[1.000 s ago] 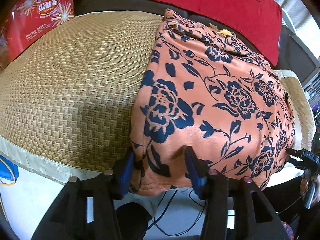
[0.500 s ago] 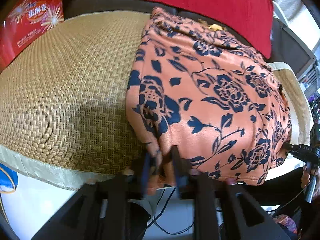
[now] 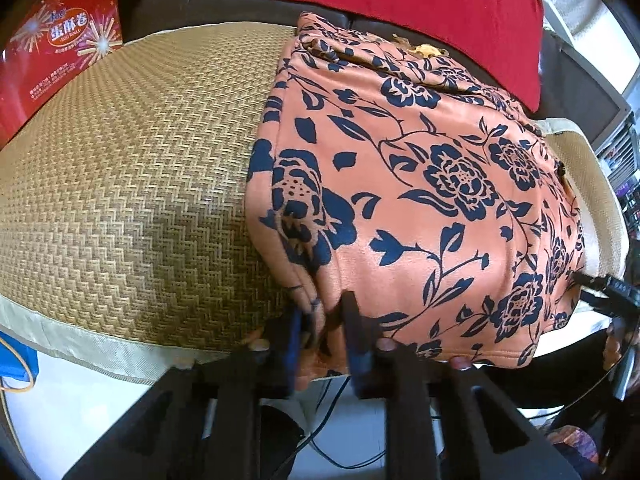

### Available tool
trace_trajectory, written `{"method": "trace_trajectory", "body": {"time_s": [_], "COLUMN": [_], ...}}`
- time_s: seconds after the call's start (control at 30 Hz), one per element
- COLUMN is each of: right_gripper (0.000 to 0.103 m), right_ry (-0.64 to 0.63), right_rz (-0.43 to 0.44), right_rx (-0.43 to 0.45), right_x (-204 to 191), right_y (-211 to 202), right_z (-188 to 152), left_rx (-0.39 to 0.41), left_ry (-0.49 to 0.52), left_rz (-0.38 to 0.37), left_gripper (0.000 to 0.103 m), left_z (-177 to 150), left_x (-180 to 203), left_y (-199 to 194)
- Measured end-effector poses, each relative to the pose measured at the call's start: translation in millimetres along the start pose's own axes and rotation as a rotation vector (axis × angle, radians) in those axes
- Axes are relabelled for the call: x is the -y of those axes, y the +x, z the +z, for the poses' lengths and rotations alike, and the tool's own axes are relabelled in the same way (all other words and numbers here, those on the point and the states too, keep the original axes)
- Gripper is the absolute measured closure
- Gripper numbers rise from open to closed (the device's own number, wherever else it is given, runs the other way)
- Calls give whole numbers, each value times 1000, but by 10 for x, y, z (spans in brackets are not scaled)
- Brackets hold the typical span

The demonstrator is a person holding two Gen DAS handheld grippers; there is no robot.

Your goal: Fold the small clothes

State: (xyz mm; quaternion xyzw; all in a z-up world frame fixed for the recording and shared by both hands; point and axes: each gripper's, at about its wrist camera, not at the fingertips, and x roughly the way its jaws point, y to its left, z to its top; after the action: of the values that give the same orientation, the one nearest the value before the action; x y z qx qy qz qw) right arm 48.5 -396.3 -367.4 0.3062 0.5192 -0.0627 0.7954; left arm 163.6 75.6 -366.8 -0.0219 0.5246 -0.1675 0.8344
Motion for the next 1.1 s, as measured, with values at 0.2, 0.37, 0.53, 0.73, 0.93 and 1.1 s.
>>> {"method": "trace_trajectory", "body": {"time_s": [0.2,0.37,0.53,0.73,0.93,1.1], "right_gripper": [80,93,94,94,94,94], "right_ry": [-140,-171,-188,-142,-90,-6], "right_rz": [-26,34,203,384,430,447], "right_rx": [-71,-66,-27,57,153,223], "right_x": [-302,-469,-633,-847,-1100,-1118], "right_y": [179,47,-339,-747,-862,-790], "right_z": [-93,-102,11,242,696,1326], "left_rx": [-6,15,120,216,275,298], "left_ry": [22,61,66,4,-36,-73], "left_rz": [-26,-30,-121,-238,-290,-274], "left_gripper": [66,92,93,93,93,93], "left_z": [26,36,131,425,927,1564], "left_x": [102,194,196,96,6,-32], "left_y": [31,-12,-337,-729,-992,-887]}}
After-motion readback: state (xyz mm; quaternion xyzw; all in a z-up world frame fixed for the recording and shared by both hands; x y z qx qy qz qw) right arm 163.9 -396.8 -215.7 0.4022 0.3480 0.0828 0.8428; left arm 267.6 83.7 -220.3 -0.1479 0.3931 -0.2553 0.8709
